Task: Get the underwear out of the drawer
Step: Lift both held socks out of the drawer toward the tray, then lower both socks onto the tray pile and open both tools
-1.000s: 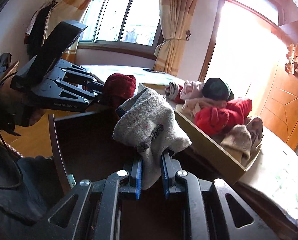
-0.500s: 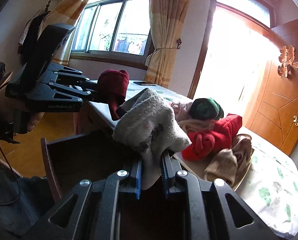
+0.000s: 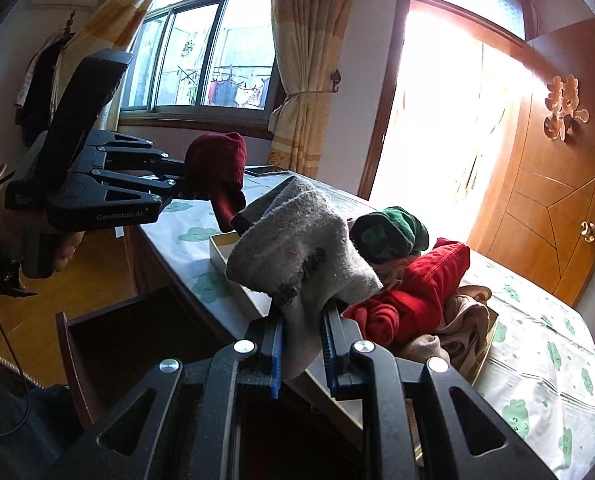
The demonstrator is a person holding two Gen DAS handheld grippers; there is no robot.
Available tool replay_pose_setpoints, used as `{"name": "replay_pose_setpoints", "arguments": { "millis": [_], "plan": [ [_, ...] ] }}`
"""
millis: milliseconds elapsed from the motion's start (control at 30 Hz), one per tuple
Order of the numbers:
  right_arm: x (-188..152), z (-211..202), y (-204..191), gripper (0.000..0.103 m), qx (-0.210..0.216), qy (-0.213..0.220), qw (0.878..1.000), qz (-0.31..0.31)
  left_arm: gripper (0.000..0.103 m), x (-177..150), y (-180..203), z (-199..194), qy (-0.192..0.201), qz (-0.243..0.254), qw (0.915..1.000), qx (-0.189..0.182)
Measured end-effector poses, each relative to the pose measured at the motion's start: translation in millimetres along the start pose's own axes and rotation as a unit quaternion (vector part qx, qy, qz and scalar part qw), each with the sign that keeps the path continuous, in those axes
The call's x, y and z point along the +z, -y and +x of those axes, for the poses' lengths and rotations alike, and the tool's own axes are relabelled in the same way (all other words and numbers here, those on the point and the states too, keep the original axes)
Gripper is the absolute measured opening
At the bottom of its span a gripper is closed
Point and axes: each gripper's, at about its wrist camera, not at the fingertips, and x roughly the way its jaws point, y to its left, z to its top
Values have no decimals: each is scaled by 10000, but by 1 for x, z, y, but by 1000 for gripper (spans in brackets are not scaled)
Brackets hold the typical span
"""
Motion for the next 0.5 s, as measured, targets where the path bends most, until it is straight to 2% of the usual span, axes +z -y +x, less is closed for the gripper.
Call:
{"name": "replay_pose_setpoints", "arguments": {
  "millis": [500],
  "plan": [
    [6,34,9,18,25,-413,9989,218,18,4,4,37,-303,80,9995,43]
  ]
}}
